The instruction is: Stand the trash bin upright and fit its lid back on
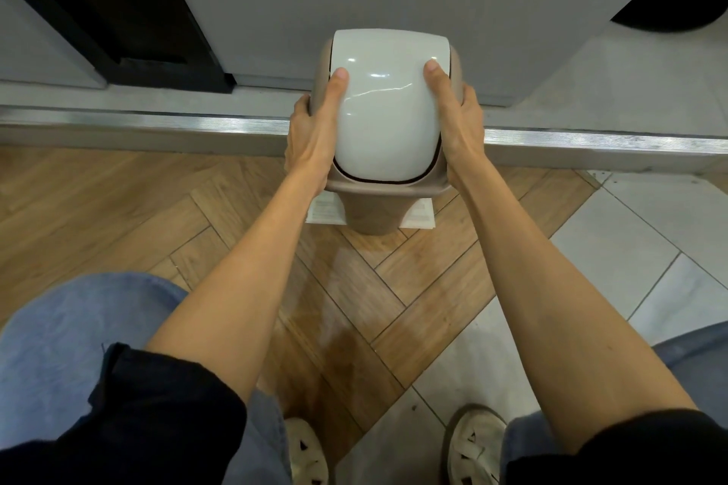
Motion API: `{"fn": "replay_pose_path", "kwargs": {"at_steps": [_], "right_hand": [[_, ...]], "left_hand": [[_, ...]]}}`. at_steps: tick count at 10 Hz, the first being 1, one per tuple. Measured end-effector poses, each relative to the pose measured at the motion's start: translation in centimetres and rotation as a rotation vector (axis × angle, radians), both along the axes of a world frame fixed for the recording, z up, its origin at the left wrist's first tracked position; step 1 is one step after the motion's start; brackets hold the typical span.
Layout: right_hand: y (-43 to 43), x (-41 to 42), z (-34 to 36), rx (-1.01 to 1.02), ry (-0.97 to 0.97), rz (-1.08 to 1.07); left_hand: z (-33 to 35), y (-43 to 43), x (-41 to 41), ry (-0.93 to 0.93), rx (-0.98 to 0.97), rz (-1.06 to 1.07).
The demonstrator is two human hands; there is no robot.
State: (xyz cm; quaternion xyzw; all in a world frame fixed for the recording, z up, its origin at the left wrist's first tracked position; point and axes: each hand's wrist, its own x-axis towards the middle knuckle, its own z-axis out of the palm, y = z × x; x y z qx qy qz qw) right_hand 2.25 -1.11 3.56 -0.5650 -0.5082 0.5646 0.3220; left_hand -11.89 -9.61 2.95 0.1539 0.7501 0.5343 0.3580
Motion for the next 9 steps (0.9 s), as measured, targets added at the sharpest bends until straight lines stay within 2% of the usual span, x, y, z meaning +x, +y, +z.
{"fn": "replay_pose_path", "kwargs": {"at_steps": [4,6,7,8,9], "right_hand": [[0.2,0.4,-0.1,-0.039,0.006,0.047],[0.4,0.6,-0.1,-0.060,0.006,0.068],[0.0,0.6,0.4,-0.054,-0.008,0.048],[0.1,1.1,0.7,0.063,-0.094,-0.007],[0.3,1.5,3.5,0.308,-0.254,-0.041]], "left_hand": [[-0.3,0.0,-0.4,-0.022,0.045,-0.023],[-0.5,0.4,-0.3,-0.003,0.044,0.091],[-0.5,0.6,0.0,0.029,0.105,0.215],[-0.6,0.4,0.0,0.200,0.165,0.277],[1.6,0.2,-0.3,0.463,0.246,0.173]]}}
